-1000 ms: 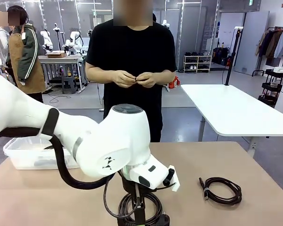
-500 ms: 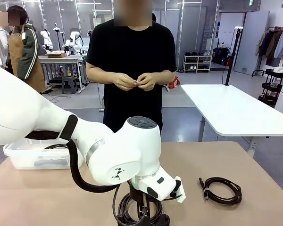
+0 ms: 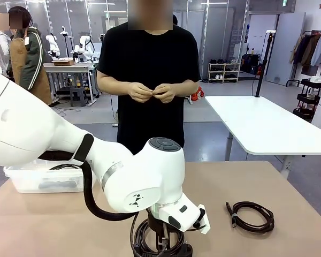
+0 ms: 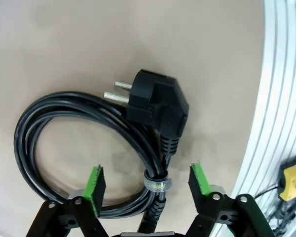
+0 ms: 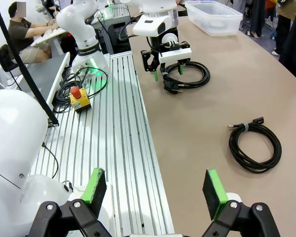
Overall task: Organize and store the cables.
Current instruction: Place the Power Cable into the Organizing box.
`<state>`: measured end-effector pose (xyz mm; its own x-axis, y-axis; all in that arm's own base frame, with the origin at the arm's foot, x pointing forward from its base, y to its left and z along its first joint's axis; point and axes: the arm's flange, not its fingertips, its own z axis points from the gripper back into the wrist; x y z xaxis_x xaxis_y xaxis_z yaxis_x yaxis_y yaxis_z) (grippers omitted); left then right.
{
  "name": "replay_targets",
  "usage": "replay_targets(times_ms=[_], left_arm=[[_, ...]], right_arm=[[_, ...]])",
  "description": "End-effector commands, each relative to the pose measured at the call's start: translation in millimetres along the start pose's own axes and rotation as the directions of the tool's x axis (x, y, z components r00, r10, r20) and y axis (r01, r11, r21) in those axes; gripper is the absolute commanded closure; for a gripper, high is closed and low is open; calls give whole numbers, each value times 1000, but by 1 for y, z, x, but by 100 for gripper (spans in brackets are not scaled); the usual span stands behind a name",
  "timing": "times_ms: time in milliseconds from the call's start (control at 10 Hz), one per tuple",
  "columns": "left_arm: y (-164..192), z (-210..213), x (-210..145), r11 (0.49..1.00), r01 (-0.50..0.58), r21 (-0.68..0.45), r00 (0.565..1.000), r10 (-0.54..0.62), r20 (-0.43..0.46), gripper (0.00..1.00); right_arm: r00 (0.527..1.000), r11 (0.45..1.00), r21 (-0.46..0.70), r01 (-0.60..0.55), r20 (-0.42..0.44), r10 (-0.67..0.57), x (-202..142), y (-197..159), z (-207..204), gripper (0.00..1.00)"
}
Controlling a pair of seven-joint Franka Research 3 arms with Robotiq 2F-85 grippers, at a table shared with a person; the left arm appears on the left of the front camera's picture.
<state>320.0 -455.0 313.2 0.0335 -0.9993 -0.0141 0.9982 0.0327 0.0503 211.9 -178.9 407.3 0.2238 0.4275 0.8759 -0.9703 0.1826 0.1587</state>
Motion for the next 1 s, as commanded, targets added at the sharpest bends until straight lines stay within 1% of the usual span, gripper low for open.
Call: replay_targets(times_ms=[0, 100, 300, 400, 500, 600, 700, 800, 900], left_arm=[[1, 0, 6, 999, -2, 43, 999, 4, -44, 96], [1, 0, 5, 999, -7, 31, 999, 8, -46, 100], [1, -1, 5, 1000, -8, 16, 999, 9, -39, 100], [0, 0, 5, 1000, -3, 13, 999, 3, -35, 97], [-1, 2, 5, 1000, -3, 8, 999, 3, -33, 100], [-2, 11, 2, 1000, -3, 10, 1000, 3, -23, 100], [-3, 25, -4, 1000, 22, 8, 1000, -22, -1, 100], [-5, 49, -14, 998, 66, 5, 997, -66, 42, 100], [-5, 72, -27, 994, 106, 9, 993, -106, 53, 100]], right_arm=[[1000, 1000, -3, -17, 13, 17, 2, -1, 2, 0], [1000, 1000, -3, -17, 13, 17, 2, -1, 2, 0], [1000, 1000, -3, -17, 13, 17, 2, -1, 2, 0], [1000, 1000, -3, -17, 13, 17, 2, -1, 2, 0], [1000, 1000, -3, -17, 13, 17, 2, -1, 2, 0], [1000, 1000, -3, -17, 13, 17, 2, -1, 2, 0], [1000, 1000, -3, -17, 13, 17, 2, -1, 2, 0], [1000, 1000, -3, -17, 13, 17, 2, -1, 2, 0], [1000, 1000, -3, -17, 13, 17, 2, -1, 2, 0]])
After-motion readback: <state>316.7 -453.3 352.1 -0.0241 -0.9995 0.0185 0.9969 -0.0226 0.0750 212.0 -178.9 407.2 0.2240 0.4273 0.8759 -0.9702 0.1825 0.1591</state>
